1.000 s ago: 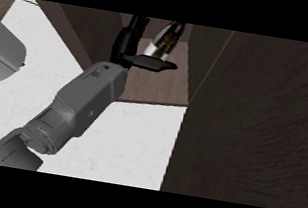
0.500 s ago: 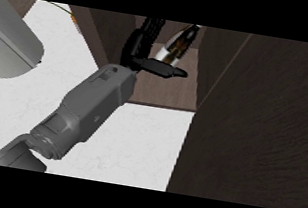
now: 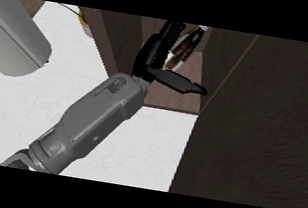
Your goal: Pick up the wine, place it into the cabinet and close the cabinet
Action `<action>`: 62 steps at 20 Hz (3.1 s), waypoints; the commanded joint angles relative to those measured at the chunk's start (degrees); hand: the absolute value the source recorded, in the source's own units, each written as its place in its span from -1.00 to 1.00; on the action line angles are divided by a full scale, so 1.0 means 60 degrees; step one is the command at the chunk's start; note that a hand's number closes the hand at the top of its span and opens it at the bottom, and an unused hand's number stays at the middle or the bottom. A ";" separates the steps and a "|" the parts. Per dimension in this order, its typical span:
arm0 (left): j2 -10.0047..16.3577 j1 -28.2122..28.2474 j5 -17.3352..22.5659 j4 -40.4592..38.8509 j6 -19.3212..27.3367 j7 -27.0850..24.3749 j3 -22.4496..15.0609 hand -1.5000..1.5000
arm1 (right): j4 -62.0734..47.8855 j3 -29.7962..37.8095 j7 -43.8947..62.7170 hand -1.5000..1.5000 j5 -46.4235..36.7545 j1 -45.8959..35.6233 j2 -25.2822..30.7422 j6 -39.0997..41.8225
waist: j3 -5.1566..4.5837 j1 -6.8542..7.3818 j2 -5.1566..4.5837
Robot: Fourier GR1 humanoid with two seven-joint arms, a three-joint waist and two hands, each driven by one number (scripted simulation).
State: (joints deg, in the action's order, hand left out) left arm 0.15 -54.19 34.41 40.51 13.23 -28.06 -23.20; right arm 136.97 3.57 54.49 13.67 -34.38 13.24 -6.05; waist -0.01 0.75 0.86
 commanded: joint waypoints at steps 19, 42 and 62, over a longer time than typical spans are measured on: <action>0.0243 0.5803 -0.0946 0.9356 0.5073 0.1857 -0.3823 1.00 | 0.0664 -0.0521 0.0706 -1.00 -0.0496 -0.0486 0.0247 -0.0685 | -0.0005 -0.0085 -0.0086; 0.5948 1.1059 0.0987 1.3892 0.0451 0.0115 -0.2092 1.00 | 0.0695 -0.3882 0.0917 1.00 0.0502 -0.0682 -0.1480 -0.0328 | -0.0032 0.0088 -0.0064; 0.8672 1.3829 0.4297 1.3005 -0.4970 -0.0467 0.3217 1.00 | -0.6956 -0.5932 -0.1992 1.00 -0.1377 -0.5647 -0.2206 -0.2980 | -0.0038 0.0608 -0.0147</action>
State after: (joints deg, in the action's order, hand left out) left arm 50.57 25.66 59.21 119.64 -10.71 -29.80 -7.28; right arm 106.16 -34.32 46.81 5.21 -62.46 0.16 -22.25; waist -0.17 2.98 0.15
